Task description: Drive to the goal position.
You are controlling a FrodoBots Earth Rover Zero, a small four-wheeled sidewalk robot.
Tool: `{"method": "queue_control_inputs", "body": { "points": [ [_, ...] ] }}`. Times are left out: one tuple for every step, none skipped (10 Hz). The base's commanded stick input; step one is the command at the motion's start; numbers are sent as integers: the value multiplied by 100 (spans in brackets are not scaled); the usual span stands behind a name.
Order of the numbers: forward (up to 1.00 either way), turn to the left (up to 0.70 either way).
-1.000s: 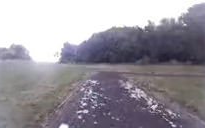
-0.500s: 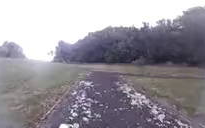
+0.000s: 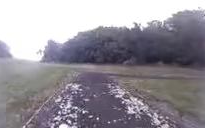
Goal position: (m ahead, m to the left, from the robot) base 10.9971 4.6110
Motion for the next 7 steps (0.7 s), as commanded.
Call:
{"method": "queue_control_inputs", "body": {
  "points": [
    [70, 0],
    [70, 0],
    [70, 0],
    [70, 0],
    [70, 0],
    [70, 0],
    [70, 0]
  ]
}}
